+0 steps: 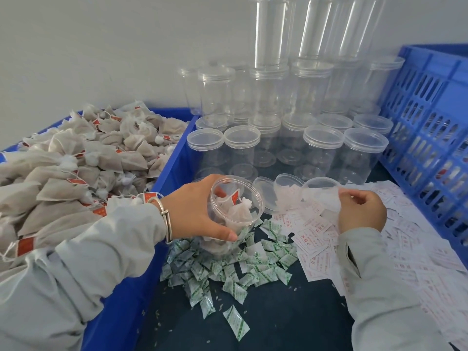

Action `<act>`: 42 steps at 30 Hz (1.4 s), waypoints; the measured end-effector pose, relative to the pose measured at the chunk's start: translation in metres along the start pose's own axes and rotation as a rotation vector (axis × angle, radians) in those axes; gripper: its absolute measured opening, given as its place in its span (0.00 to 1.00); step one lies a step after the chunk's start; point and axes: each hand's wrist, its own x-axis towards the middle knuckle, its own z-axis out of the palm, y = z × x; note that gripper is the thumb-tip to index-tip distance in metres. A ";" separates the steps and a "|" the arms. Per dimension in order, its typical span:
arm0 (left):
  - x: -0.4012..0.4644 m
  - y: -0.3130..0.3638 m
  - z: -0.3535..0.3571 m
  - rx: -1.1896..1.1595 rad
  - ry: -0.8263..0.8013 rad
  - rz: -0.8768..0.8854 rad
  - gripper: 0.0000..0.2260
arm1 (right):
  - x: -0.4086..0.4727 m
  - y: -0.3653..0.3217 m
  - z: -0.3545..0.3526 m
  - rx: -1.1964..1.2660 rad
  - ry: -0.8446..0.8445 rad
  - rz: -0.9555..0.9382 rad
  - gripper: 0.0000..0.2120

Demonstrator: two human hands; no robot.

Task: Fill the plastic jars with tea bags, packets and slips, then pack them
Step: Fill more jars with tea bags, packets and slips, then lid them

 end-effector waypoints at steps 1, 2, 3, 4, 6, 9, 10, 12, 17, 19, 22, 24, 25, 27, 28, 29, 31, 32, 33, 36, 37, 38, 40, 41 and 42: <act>0.000 0.000 0.000 0.001 -0.002 -0.001 0.46 | 0.001 0.000 -0.001 0.013 0.022 0.037 0.03; 0.000 0.000 0.000 0.003 -0.003 -0.001 0.47 | 0.003 0.001 -0.001 0.045 0.038 0.085 0.03; 0.000 0.000 0.000 0.005 -0.005 -0.001 0.47 | 0.005 0.001 -0.003 0.099 0.051 0.142 0.03; 0.000 0.000 -0.001 0.006 -0.006 -0.001 0.47 | 0.006 0.001 -0.004 0.164 0.064 0.201 0.04; 0.000 0.000 0.000 0.007 -0.007 -0.002 0.46 | 0.007 0.001 -0.007 0.260 0.089 0.278 0.03; 0.000 0.000 0.000 0.008 -0.011 -0.007 0.45 | 0.003 -0.006 -0.009 0.352 0.117 0.242 0.04; 0.000 0.000 0.001 0.007 -0.014 -0.009 0.44 | -0.002 -0.010 -0.009 0.358 0.109 0.198 0.06; 0.001 -0.001 0.002 0.004 -0.018 -0.013 0.44 | -0.020 -0.021 -0.006 0.344 0.056 0.057 0.07; 0.002 -0.004 0.003 -0.011 -0.011 -0.009 0.45 | -0.082 -0.039 0.005 0.365 -0.259 -0.384 0.11; 0.002 -0.004 0.004 -0.017 -0.015 -0.001 0.45 | -0.098 -0.042 0.008 0.462 -0.361 -0.403 0.12; 0.003 -0.004 0.004 -0.022 -0.012 0.011 0.44 | -0.110 -0.042 0.012 0.537 -0.540 -0.391 0.15; 0.004 -0.003 0.004 -0.014 -0.007 0.018 0.42 | -0.115 -0.039 0.014 0.476 -0.632 -0.431 0.16; 0.004 -0.002 0.004 -0.008 -0.007 0.022 0.42 | -0.117 -0.038 0.015 0.437 -0.648 -0.463 0.15; 0.004 0.000 0.004 0.002 -0.009 0.031 0.41 | -0.120 -0.040 0.017 0.390 -0.598 -0.528 0.10; 0.005 0.000 0.005 0.007 -0.010 0.036 0.41 | -0.120 -0.041 0.018 0.392 -0.544 -0.548 0.09; 0.005 0.001 0.005 0.013 -0.011 0.041 0.42 | -0.118 -0.043 0.019 0.415 -0.487 -0.549 0.09; 0.005 0.002 0.006 0.027 -0.012 0.049 0.43 | -0.111 -0.045 0.020 0.485 -0.389 -0.517 0.11; 0.005 0.003 0.006 0.033 -0.012 0.050 0.44 | -0.108 -0.046 0.020 0.510 -0.363 -0.498 0.13; 0.005 0.003 0.006 0.038 -0.012 0.049 0.44 | -0.106 -0.046 0.021 0.519 -0.359 -0.483 0.14; 0.005 0.003 0.006 0.032 -0.011 0.052 0.43 | -0.109 -0.041 0.022 0.476 -0.439 -0.478 0.12; 0.005 0.002 0.006 0.032 -0.012 0.054 0.43 | -0.111 -0.039 0.022 0.437 -0.478 -0.497 0.09; 0.005 0.002 0.006 0.036 -0.013 0.056 0.43 | -0.113 -0.038 0.022 0.383 -0.511 -0.525 0.07; 0.005 0.001 0.006 0.038 -0.013 0.057 0.43 | -0.115 -0.035 0.022 0.267 -0.553 -0.590 0.05; 0.005 0.002 0.006 0.033 -0.013 0.059 0.43 | -0.114 -0.034 0.022 0.222 -0.567 -0.618 0.03; 0.005 0.002 0.006 0.029 -0.014 0.060 0.42 | -0.114 -0.034 0.022 0.184 -0.576 -0.649 0.03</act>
